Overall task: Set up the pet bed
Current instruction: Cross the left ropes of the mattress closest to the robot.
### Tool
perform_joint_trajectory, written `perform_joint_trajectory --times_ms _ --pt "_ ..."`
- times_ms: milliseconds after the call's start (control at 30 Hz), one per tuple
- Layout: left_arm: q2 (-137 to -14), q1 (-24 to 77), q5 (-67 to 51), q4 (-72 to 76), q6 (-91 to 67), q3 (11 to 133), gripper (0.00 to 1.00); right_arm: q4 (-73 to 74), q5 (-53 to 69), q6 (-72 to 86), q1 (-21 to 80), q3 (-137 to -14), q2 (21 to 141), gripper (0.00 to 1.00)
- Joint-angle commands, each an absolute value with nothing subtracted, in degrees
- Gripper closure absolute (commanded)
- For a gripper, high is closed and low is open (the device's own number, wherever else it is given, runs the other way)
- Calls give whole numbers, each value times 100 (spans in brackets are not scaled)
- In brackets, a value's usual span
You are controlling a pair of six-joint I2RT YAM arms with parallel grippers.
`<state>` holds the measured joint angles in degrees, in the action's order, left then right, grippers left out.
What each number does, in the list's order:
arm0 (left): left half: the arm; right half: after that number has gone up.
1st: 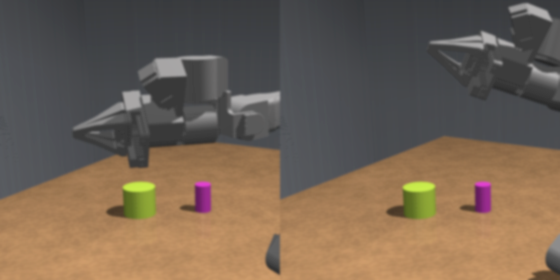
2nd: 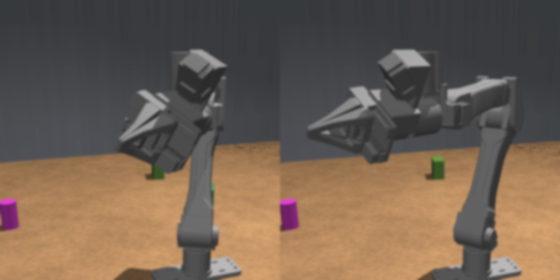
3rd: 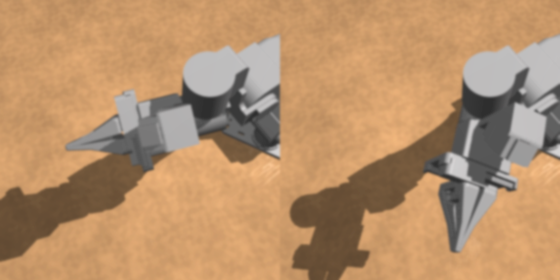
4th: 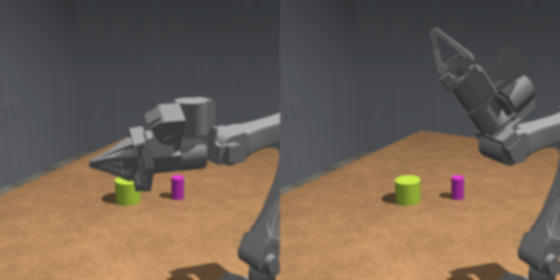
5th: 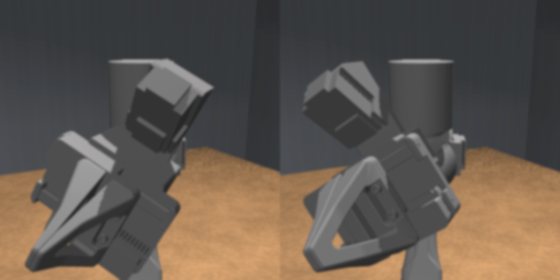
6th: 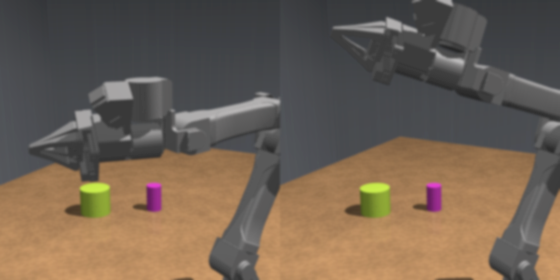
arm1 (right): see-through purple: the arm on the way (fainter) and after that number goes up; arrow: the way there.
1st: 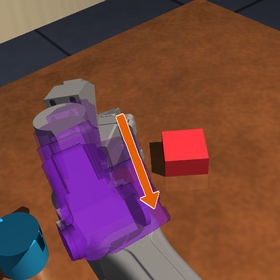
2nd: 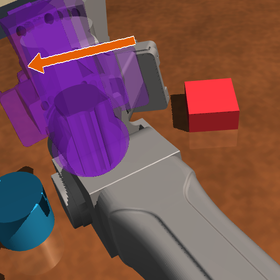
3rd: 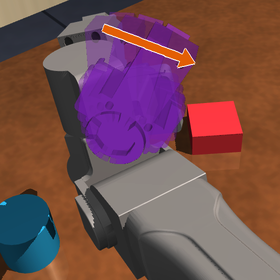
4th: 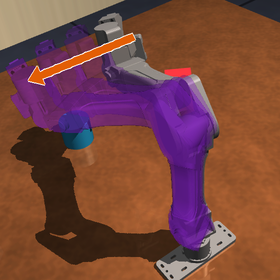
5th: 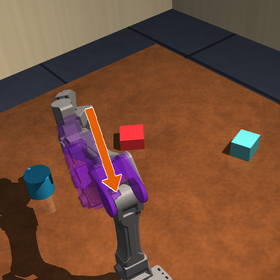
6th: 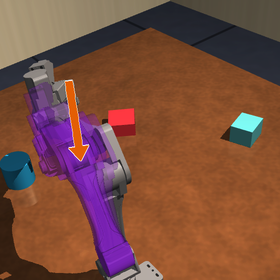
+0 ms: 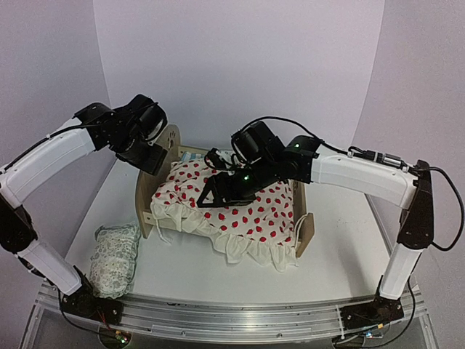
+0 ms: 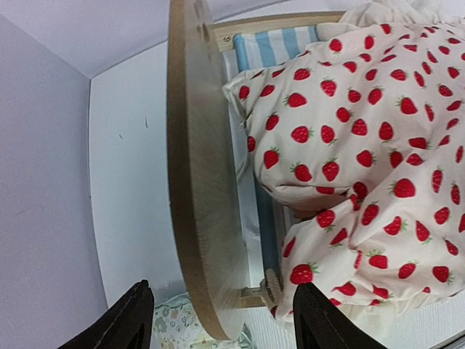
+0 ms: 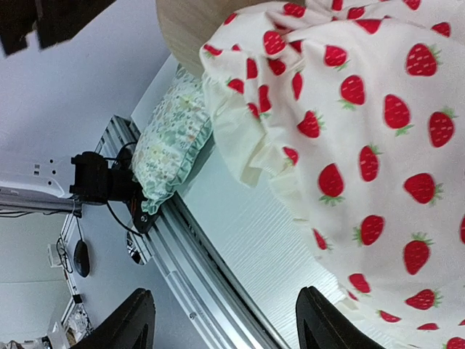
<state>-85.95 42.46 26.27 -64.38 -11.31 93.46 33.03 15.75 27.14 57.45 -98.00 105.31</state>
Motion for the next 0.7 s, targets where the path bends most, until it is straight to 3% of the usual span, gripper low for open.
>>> perform_joint_trajectory --times_ms 0,200,467,667 --pt "-8149 3482 1906 -6089 -1485 8778 33 3215 1896 2816 5989 -10085 10776 33" --pt "-7929 2815 919 -5356 -1344 7945 38 3206 2015 2829 6084 -10171 10933 34" --pt "-7875 2722 246 -4849 -1182 7440 44 3201 1966 2847 6100 -9895 10840 35" --pt "-7732 2724 326 -4592 -1275 7159 66 3190 1866 2844 6102 -9778 10814 35"
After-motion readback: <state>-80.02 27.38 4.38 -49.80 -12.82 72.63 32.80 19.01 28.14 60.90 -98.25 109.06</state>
